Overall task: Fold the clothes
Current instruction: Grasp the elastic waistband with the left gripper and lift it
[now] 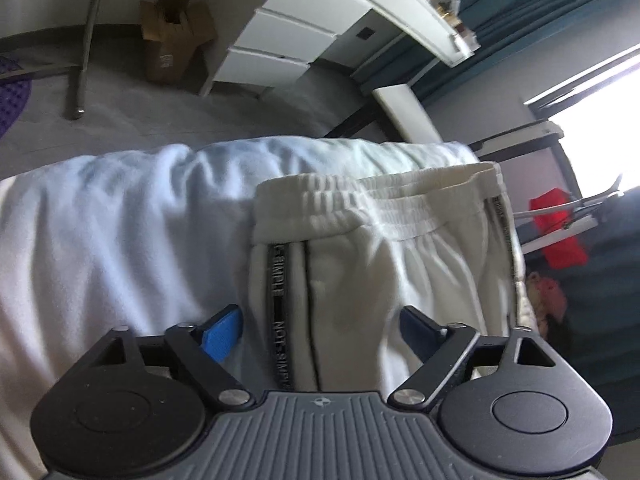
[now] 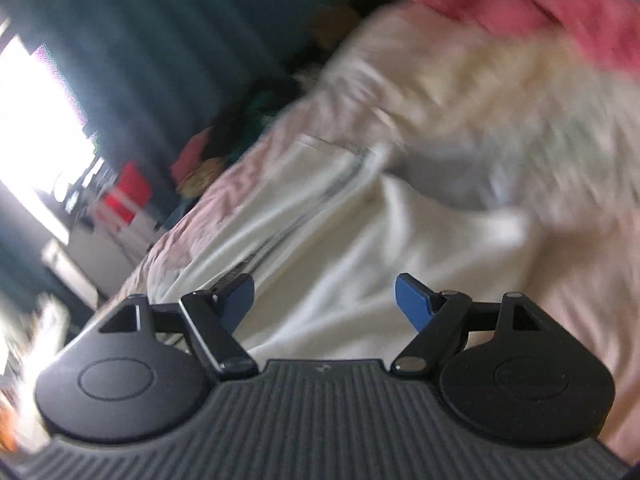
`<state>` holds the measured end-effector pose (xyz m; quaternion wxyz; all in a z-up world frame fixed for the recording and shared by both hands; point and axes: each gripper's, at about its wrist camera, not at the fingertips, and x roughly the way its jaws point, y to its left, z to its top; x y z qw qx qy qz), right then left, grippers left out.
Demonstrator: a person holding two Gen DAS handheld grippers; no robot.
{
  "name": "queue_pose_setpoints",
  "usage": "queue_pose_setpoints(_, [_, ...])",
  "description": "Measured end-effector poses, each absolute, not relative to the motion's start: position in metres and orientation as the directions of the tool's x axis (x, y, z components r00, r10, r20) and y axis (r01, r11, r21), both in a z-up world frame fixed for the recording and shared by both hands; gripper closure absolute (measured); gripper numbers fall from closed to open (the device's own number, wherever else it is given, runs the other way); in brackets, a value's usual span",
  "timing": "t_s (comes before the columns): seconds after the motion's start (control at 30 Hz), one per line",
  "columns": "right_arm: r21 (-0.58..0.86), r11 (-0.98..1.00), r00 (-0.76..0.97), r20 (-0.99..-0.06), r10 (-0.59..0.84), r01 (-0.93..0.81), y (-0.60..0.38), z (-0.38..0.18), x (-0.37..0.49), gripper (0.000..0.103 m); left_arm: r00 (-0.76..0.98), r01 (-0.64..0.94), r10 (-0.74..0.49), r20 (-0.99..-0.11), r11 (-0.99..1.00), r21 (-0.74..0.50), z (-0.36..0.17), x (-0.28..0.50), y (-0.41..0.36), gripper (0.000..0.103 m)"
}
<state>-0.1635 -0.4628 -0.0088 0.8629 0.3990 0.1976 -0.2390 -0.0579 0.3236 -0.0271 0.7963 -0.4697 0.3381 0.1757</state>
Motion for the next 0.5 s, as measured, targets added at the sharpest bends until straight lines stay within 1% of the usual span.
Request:
queue_pose_setpoints(0.1, [0.664,0.425,0.786,-0.559,-0.265,0.616,-0.481,-0.024,-0.177,0.022,0.73,-0.578,-0.05,-0.681,0.485,-0.656,-0.029,-0.061,0.324,0.023])
queue_pose_setpoints(0.2, [0.714,0.27,0.763,-0.588,-0.268,0.645,-0.499,-0.04,-0.19,0.022,0.762,-0.552,-0.083,-0.643,0.438,-0.71,-0.035,-0.067,0.33,0.032])
queue_pose_setpoints(0.27, [0.737,0.163,0.748,-0.607,-0.268,0.656,-0.512,-0.051,-0.199,0.022,0.804,-0.51,-0.103,-0.585,0.387,-0.769,-0.038,-0.075,0.337,0.033])
queue_pose_setpoints(0.33, [0.746,0.055,0.733,-0.635,-0.245,0.664,-0.519,-0.065,-0.205,0.022,0.854,-0.448,-0.116,-0.507,0.332,-0.83,-0.04,-0.086,0.342,0.033])
queue_pose_setpoints(0.37, [0.743,0.008,0.724,-0.649,-0.231,0.669,-0.522,-0.072,-0.206,0.022,0.864,-0.433,-0.118,-0.489,0.319,-0.843,-0.041,-0.09,0.344,0.033])
queue_pose_setpoints(0.43, [0.729,-0.034,0.705,-0.672,-0.228,0.684,-0.524,-0.078,-0.208,0.022,0.859,-0.442,-0.119,-0.498,0.319,-0.838,-0.043,-0.092,0.344,0.032])
queue_pose_setpoints(0.47, [0.725,-0.034,0.7,-0.674,-0.236,0.688,-0.523,-0.078,-0.208,0.022,0.842,-0.462,-0.12,-0.525,0.342,-0.818,-0.044,-0.09,0.342,0.032])
queue_pose_setpoints(0.5, [0.725,-0.027,0.698,-0.671,-0.249,0.688,-0.522,-0.077,-0.208,0.022,0.804,-0.5,-0.126,-0.581,0.385,-0.776,-0.045,-0.083,0.34,0.032])
